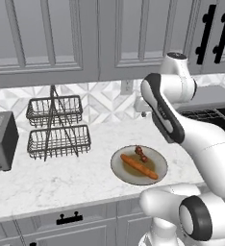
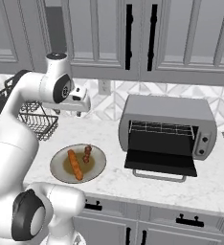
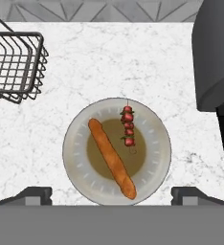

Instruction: Pick up the kebab skewer and baguette bread, and place them inside the toaster oven. Close the toaster oven door and start by setting the timer.

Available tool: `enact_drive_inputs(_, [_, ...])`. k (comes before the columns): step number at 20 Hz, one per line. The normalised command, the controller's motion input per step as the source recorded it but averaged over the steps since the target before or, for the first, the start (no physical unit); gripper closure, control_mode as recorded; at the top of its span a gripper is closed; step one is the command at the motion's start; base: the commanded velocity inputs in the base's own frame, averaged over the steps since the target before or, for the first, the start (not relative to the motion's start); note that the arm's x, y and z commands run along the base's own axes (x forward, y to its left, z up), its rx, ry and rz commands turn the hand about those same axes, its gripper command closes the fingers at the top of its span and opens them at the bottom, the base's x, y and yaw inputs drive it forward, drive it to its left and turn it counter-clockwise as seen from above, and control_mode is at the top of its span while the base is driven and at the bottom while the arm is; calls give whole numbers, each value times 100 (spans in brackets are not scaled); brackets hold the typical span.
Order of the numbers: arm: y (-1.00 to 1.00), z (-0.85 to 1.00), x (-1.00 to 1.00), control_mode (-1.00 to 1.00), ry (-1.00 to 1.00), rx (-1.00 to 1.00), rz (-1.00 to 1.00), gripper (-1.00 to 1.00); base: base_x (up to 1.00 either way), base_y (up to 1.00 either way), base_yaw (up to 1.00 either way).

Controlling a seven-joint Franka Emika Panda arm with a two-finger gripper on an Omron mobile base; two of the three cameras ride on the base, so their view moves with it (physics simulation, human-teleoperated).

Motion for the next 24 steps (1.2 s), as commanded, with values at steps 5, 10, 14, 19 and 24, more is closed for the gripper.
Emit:
enact_drive_inputs(5, [0,0,0,100,0,0,0,-100,36,-42,-7])
enact_drive_inputs(10, [0,0,0,100,0,0,0,-100,30,-39,-6])
enact_drive_inputs(14, [0,0,0,100,0,0,0,-100,42,-38,0])
enact_drive_inputs(19, [0,0,0,100,0,0,0,-100,41,-23,0])
enact_drive_inputs(24, [0,0,0,-100,-1,0,0,-100,2,0,0])
